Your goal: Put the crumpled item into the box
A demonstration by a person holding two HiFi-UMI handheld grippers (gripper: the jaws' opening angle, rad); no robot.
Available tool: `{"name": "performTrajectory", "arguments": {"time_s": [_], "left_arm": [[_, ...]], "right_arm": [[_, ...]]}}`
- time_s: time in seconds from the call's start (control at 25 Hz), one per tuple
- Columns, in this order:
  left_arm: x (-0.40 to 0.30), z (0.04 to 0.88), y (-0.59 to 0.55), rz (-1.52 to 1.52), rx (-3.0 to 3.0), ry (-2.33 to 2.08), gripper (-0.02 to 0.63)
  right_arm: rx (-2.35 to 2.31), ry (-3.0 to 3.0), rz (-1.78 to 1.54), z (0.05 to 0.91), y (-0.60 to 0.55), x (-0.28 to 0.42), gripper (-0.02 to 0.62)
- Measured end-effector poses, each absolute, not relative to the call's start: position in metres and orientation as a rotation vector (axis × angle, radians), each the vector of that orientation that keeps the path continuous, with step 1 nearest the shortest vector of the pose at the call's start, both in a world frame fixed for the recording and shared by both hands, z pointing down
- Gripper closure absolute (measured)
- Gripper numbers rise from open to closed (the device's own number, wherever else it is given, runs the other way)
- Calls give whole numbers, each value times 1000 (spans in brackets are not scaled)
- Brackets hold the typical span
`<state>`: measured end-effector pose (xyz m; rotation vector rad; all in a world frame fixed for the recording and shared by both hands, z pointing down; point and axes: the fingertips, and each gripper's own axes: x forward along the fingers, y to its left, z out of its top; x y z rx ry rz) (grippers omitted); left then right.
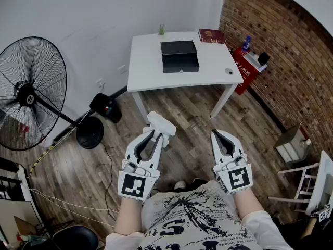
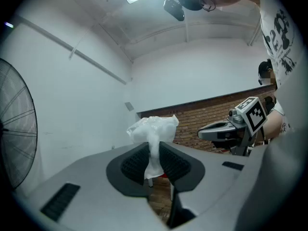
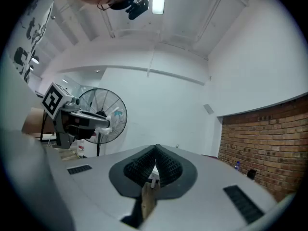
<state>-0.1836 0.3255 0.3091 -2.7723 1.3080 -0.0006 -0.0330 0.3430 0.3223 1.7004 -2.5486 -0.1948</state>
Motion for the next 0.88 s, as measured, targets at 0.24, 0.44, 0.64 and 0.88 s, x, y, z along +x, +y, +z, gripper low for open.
{"name": "performTrajectory", "arguments": {"time_s": [0.24,0.44,0.64,0.88], "left_arm": [[-184,311,326,5,-2770,1294,528],[-185,315,323,13,-2768,1300,528],[-183,319,309,6,-2771,1325,528],[-186,336,295,3,-2754,1381,528]], "right_arm": [[1704,-2549,-206,323,341,-34,583],[1661,-2518,-196,336,342,-33,583],[1670,-2506,-143,342,325,-23,581],[1584,-2508,-142,364,308,-25,581]]}}
